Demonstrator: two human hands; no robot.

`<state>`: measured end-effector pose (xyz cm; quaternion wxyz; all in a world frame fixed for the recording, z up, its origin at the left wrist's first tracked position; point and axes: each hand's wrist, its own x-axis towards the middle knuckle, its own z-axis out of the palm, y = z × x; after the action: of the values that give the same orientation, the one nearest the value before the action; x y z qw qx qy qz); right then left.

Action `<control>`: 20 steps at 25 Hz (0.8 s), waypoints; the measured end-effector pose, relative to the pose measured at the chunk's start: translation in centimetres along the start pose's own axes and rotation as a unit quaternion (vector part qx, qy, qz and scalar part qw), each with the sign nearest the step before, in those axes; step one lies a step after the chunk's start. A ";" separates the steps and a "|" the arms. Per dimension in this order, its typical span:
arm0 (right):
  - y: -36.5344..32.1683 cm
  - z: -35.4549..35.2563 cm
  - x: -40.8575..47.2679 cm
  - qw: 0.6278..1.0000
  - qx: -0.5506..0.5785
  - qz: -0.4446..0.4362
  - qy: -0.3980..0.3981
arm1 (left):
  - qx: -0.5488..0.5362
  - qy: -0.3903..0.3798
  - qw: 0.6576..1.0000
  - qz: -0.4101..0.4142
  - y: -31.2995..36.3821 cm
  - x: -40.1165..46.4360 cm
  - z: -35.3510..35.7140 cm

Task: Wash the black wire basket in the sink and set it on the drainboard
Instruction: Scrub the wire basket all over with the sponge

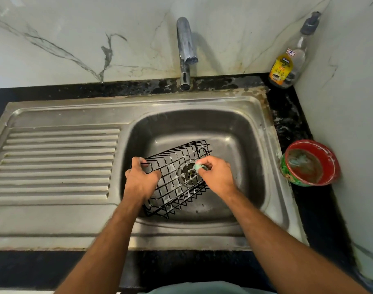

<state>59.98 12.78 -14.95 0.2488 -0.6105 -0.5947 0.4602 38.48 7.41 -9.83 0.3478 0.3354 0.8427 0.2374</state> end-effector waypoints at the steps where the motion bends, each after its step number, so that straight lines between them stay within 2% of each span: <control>1: 0.1 0.0 -0.1 1.000 -0.002 0.011 0.009 | -0.003 -0.002 1.000 -0.001 0.0 0.1 0.0; 4: 0.4 -0.8 0.1 0.997 -0.009 0.055 0.048 | 0.000 -0.002 1.000 -0.003 0.1 0.2 0.1; 9: -0.2 0.5 -1.5 0.998 -0.016 -0.021 -0.053 | 0.001 -0.012 1.000 -0.009 -0.1 0.6 0.0; 14: 0.8 -2.4 0.9 0.996 -0.070 0.042 -0.023 | 0.003 -0.001 1.000 0.000 -0.2 0.5 0.3; 20: 1.0 -0.6 -1.4 0.994 -0.082 -0.026 -0.065 | -0.011 0.005 1.000 -0.005 -0.1 0.7 0.2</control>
<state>61.20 11.39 -15.17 0.1710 -0.5822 -0.6605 0.4421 38.25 7.83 -10.36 0.3486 0.3261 0.8434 0.2464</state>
